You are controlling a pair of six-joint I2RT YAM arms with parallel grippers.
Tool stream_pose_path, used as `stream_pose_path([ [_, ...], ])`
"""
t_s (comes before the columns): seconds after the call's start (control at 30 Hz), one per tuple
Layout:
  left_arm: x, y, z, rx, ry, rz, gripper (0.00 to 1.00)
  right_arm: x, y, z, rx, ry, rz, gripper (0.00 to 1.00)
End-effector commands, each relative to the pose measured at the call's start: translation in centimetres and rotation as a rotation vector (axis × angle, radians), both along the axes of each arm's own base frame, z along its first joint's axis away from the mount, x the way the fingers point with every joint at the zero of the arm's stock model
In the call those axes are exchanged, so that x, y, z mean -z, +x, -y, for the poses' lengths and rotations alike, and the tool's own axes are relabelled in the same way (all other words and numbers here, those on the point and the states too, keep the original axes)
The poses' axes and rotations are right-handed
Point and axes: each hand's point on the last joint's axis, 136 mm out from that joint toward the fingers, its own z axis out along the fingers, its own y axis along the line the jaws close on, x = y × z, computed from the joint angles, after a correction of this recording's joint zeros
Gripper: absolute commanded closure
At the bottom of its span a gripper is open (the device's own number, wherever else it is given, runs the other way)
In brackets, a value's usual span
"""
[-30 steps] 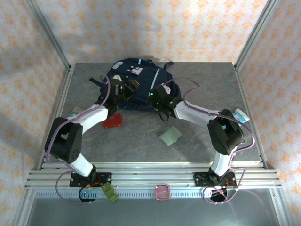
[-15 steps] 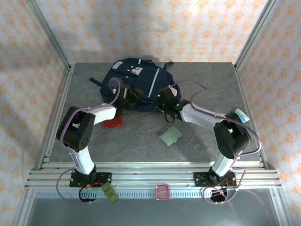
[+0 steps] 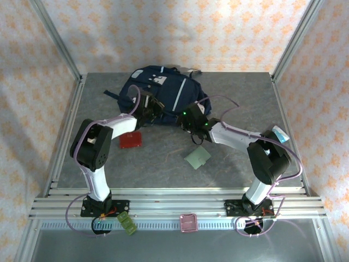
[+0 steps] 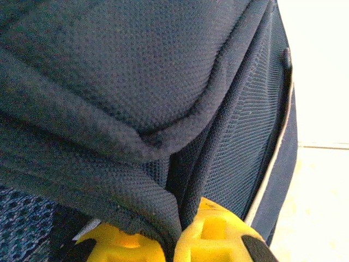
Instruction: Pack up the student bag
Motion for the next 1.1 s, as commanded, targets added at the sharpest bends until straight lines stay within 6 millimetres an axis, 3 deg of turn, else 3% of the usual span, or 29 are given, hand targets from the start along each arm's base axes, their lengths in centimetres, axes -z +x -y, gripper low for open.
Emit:
stream_pose_path([
  [0.0,-5.5,-0.5,0.9,0.051,-0.081,0.091,1.0,-3.0,0.3,-1.1,-0.055,0.061,0.099,0.5],
  [0.17,-8.8,-1.0,0.9,0.048,-0.136,0.144,1.0,-2.4,0.9,-2.1,-0.099,0.095,0.12,0.81],
  [0.4,-12.3,-1.0,0.1,0.012,-0.197,0.213,1.0,4.4,0.2,-0.3,-0.034,0.021,0.008,0.91],
  [0.5,-12.9,-1.0,-0.1,0.006,-0.217,0.23,1.0,8.1,-1.4,0.0,-0.028,0.029,-0.087,0.93],
  [0.57,-12.8,-1.0,0.2,0.019,-0.226,0.225,1.0,9.3,-1.9,0.3,-0.019,0.024,-0.118,0.93],
  [0.67,-12.3,-1.4,0.4,0.029,-0.248,0.215,1.0,7.5,-1.5,0.1,-0.023,0.044,-0.077,0.91],
  [0.93,-13.1,-1.6,0.6,0.038,-0.265,0.232,1.0,-1.8,-0.9,-0.2,-0.045,0.061,0.067,0.6],
  [1.07,-13.2,-1.6,0.7,0.042,-0.276,0.233,1.0,-3.2,-0.6,-0.3,-0.017,-0.022,0.055,0.51],
])
